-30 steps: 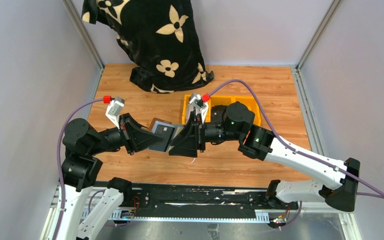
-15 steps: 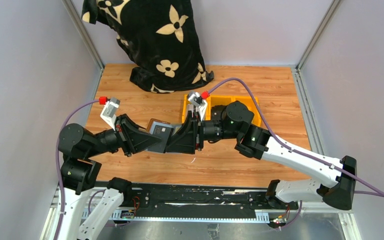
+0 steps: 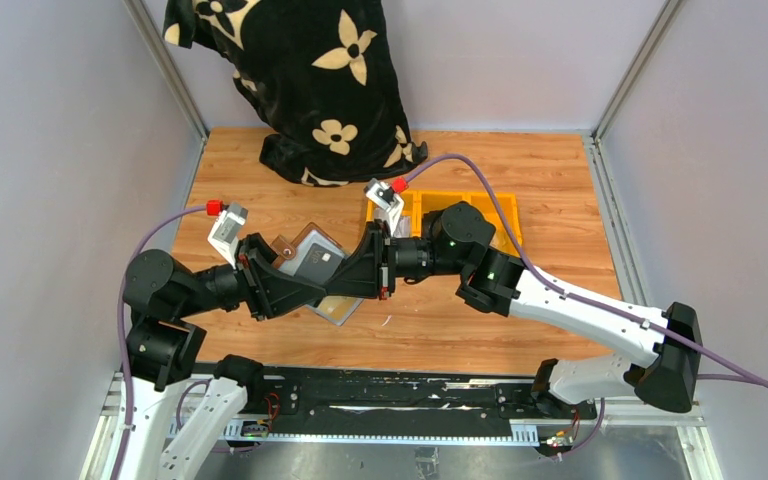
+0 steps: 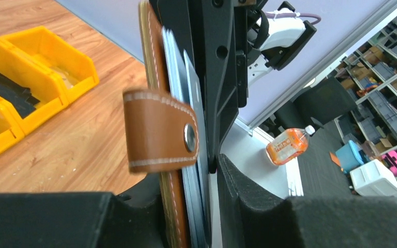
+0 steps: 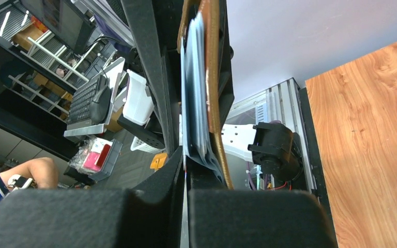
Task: Take the credit cards out of the card holder
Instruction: Remove the credit card from the card holder.
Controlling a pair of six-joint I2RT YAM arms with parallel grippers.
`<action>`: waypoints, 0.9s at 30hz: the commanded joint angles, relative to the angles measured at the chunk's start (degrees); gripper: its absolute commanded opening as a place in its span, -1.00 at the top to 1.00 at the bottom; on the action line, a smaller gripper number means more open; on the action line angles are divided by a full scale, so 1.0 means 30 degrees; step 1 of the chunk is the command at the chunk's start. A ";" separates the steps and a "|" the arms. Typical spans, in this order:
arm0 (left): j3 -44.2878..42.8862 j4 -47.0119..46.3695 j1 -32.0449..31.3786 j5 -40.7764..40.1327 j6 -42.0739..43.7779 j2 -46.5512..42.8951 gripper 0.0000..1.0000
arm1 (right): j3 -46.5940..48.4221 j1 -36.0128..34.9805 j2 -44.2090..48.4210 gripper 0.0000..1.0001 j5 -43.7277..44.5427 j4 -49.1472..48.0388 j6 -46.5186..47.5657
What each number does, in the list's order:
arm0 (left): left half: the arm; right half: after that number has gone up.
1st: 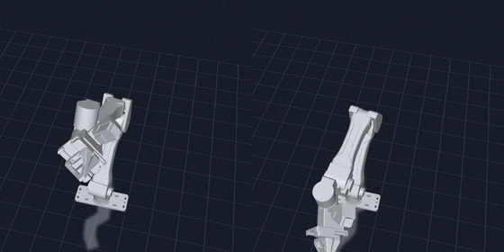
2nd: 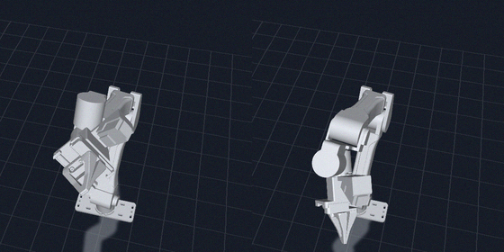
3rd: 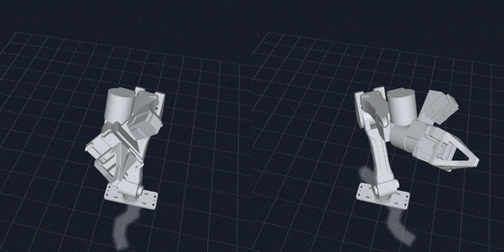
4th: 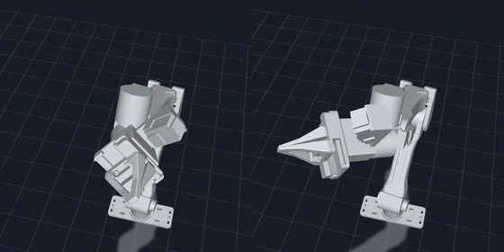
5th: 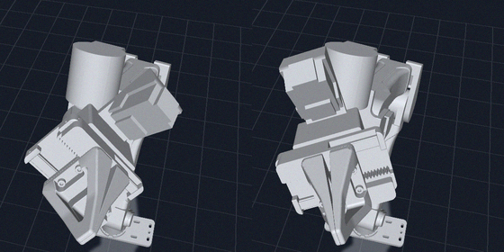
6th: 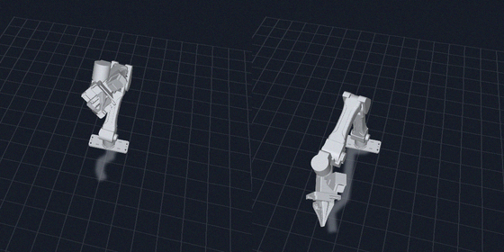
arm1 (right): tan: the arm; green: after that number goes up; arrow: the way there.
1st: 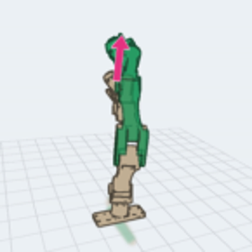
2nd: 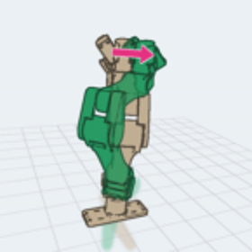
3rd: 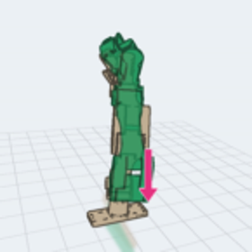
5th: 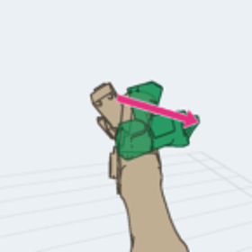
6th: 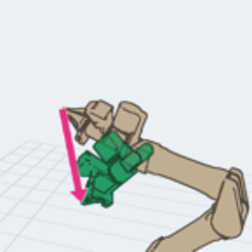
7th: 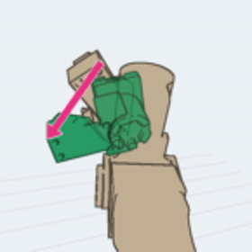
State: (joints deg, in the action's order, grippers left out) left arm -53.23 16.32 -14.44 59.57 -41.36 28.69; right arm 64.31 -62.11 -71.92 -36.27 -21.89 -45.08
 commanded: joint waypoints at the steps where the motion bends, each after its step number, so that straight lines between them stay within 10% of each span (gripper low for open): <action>1: 0.0136 0.0694 -0.0140 0.1003 0.0282 -0.0246 0.36 | 0.0232 0.0116 0.0440 1.00 0.0596 -0.1749 -0.0147; 18: -0.1079 -0.2001 -0.0139 0.1164 -0.1807 0.0300 0.26 | -0.1759 0.0205 0.0875 1.00 0.0474 -0.1025 0.0392; 27: -0.1667 -0.2059 -0.0139 0.0661 -0.1503 0.0594 0.60 | -0.2997 0.0028 0.1186 1.00 0.0421 -0.2653 -0.0410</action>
State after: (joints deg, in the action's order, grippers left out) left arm -54.78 14.20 -14.48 61.08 -45.54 30.44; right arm 58.46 -62.08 -69.06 -35.62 -28.08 -45.45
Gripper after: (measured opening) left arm 0.217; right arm 0.007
